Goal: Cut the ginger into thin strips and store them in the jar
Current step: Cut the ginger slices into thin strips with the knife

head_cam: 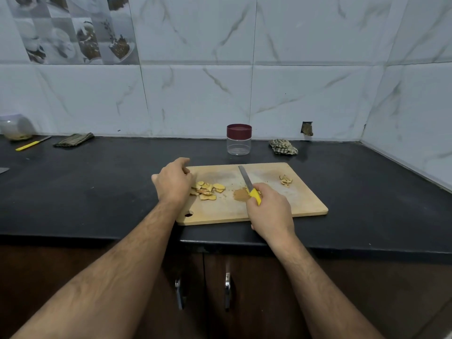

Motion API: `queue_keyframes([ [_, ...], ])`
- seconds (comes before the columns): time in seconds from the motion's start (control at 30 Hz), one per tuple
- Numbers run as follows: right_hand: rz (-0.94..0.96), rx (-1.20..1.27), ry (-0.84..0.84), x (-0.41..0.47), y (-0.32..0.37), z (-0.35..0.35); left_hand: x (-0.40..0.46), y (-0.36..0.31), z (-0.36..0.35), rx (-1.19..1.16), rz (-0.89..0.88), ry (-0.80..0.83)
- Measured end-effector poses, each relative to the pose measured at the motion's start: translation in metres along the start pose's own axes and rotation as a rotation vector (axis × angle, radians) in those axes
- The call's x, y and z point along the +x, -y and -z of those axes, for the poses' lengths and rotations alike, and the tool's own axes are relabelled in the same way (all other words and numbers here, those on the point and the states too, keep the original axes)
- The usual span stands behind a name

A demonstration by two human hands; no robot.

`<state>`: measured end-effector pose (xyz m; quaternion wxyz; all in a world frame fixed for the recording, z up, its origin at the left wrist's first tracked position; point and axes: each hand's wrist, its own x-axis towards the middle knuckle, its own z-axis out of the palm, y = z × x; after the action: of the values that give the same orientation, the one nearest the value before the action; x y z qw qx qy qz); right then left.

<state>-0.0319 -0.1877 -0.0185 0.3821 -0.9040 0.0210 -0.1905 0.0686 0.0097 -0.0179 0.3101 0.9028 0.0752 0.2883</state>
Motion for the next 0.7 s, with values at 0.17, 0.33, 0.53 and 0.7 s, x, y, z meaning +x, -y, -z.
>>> queue_keyframes([
  [0.17,-0.024,0.068,-0.031,0.001,-0.008,0.0,-0.004,0.001,0.001,0.008,0.004,-0.04],
  [0.33,-0.046,0.124,-0.024,-0.001,-0.01,0.002,-0.001,0.0,-0.004,0.015,-0.051,0.14],
  [0.53,-0.052,0.164,-0.014,0.0,-0.01,0.004,0.003,-0.011,-0.003,0.213,-0.071,0.316],
  [0.7,-0.059,0.17,-0.014,0.0,-0.01,0.004,0.008,-0.015,0.0,0.161,-0.049,0.341],
])
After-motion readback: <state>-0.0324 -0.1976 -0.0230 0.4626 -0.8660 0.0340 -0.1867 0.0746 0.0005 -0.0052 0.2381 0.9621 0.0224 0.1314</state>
